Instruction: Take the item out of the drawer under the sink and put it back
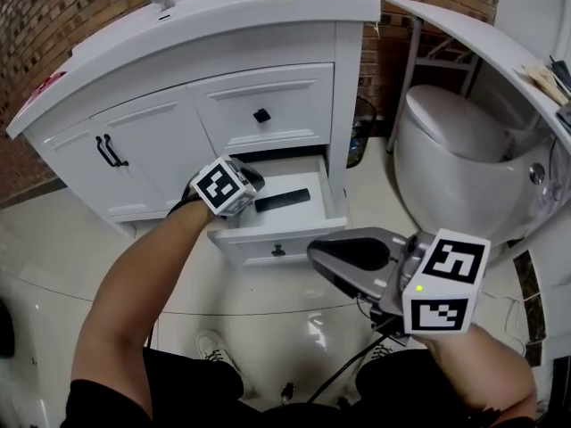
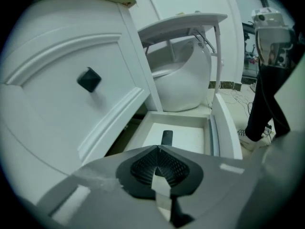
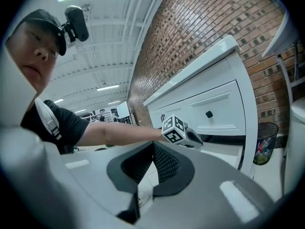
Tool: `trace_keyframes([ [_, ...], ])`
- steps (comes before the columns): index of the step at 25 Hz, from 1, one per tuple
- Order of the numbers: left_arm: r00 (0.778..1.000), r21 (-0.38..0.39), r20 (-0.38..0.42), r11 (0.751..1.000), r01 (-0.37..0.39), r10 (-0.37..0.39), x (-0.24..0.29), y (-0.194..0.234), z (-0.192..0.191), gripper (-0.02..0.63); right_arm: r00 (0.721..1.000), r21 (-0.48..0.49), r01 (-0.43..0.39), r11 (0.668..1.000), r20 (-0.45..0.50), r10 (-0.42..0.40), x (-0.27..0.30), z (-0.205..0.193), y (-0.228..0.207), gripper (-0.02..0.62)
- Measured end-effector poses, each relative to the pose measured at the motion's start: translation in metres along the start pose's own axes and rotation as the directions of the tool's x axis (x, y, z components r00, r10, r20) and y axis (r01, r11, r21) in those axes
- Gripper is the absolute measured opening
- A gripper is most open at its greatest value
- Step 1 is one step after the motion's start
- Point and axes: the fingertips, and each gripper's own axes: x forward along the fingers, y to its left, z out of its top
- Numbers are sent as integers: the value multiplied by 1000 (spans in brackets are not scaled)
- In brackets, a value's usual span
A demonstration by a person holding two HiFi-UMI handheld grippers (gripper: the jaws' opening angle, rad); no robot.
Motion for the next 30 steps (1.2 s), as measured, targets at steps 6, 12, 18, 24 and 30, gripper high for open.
trace_keyframes([
  [6,969,-195,221,979,-66,109,-72,5,24,6,998,-11,60,998,16,-60,-5,2,-7,8],
  [12,912,-256,397,967,-1,106,-137,-36,38,6,995,-15,97,995,20,-96,-9,0,-11,8],
  [18,845,-263,527,963,61,91,-201,-70,55,6,993,-12,116,993,21,-116,-8,0,-12,8],
  [24,765,-283,642,943,173,52,-260,-124,62,6,994,-15,99,995,37,-99,-8,2,4,8],
  [30,719,-302,694,924,236,43,-271,-159,53,6,994,-46,93,995,60,-90,-10,6,22,8],
])
